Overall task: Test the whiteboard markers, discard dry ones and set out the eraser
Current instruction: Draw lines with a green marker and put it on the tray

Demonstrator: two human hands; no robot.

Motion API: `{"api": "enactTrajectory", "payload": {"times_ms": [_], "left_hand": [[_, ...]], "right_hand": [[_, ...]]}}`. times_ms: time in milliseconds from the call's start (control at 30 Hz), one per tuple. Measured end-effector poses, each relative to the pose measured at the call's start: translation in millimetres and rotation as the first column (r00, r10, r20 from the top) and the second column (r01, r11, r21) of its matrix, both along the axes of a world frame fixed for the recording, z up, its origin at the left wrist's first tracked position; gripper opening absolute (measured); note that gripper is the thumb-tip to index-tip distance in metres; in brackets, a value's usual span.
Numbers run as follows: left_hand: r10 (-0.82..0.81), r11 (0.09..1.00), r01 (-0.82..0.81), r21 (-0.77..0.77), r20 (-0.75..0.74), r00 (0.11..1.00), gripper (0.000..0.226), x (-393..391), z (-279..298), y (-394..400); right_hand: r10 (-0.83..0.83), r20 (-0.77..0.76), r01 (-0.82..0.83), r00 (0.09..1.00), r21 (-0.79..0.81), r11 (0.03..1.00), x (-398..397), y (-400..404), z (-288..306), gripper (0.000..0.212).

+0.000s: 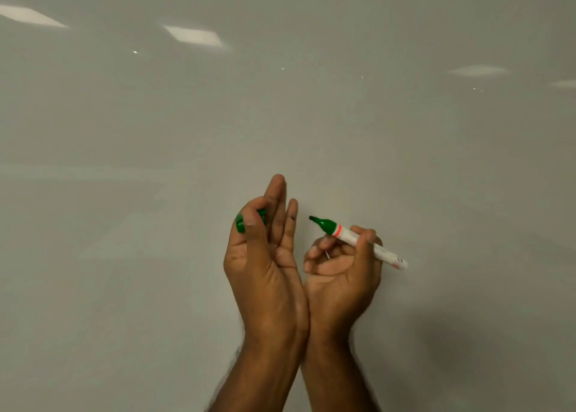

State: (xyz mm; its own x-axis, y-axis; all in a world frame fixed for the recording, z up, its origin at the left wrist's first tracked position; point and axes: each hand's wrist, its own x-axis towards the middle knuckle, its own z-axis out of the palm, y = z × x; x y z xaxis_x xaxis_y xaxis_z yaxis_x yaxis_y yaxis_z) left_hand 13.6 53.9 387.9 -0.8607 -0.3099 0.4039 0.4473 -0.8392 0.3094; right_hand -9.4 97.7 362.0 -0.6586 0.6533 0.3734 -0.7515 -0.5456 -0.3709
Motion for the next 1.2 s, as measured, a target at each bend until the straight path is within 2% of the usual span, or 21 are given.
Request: {"api": "enactTrajectory", "payload": {"times_ms": [200, 300, 367, 467, 567, 667, 733, 900, 1000, 1100, 1200], "left_hand": [[0.087, 0.993, -0.088, -0.076, -0.015, 0.996, 0.028, -34, 7, -13], [0.223, 0.949, -0.261, -0.178, -0.211, 0.952, 0.023, -45, 32, -27], [0.301, 0.878, -0.421, -0.229, -0.421, 0.856, 0.018, -48, 63, -42], [0.331, 0.692, -0.654, -0.306, -0.67, 0.664, 0.025, -56, 123, -66], [0.345, 0.416, -0.876, -0.243, -0.849, 0.4, 0.03, -70, 192, -85], [0.365, 0.097, -0.991, -0.096, -0.923, 0.125, 0.023, -89, 258, -98], [0.387, -0.089, -0.996, -0.027, -0.922, -0.01, 0.025, -100, 299, -105], [0.351, -0.46, -0.888, -0.015, -0.921, -0.166, 0.049, -115, 382, -121], [0.281, -0.627, -0.779, -0.007, -0.935, -0.217, 0.053, -117, 408, -126], [0.248, -0.719, -0.694, -0.034, -0.945, -0.211, 0.056, -121, 423, -126], [0.259, -0.745, -0.663, -0.071, -0.947, -0.19, 0.058, -128, 429, -125]], "right_hand": [[-0.236, -0.194, 0.254, 0.952, 0.072, 0.965, -8, 26, 60, 0.02], [-0.276, -0.303, 0.339, 0.912, 0.178, 0.924, -10, 45, 110, 0.015], [-0.29, -0.386, 0.405, 0.876, 0.262, 0.876, -10, 55, 145, 0.012], [-0.306, -0.514, 0.516, 0.801, 0.334, 0.788, -13, 65, 202, 0.012], [-0.29, -0.605, 0.6, 0.742, 0.407, 0.689, -17, 67, 262, 0.01], [-0.259, -0.666, 0.661, 0.7, 0.466, 0.588, -20, 64, 316, 0.008], [-0.258, -0.702, 0.71, 0.664, 0.485, 0.51, -21, 60, 347, 0.012], [-0.328, -0.726, 0.793, 0.604, 0.508, 0.336, -26, 48, 415, 0.009], [-0.358, -0.702, 0.789, 0.615, 0.552, 0.272, -32, 44, 448, 0.012], [-0.379, -0.687, 0.78, 0.619, 0.595, 0.196, -36, 39, 474, 0.013], [-0.391, -0.686, 0.773, 0.614, 0.621, 0.126, -39, 33, 493, 0.014]]}}
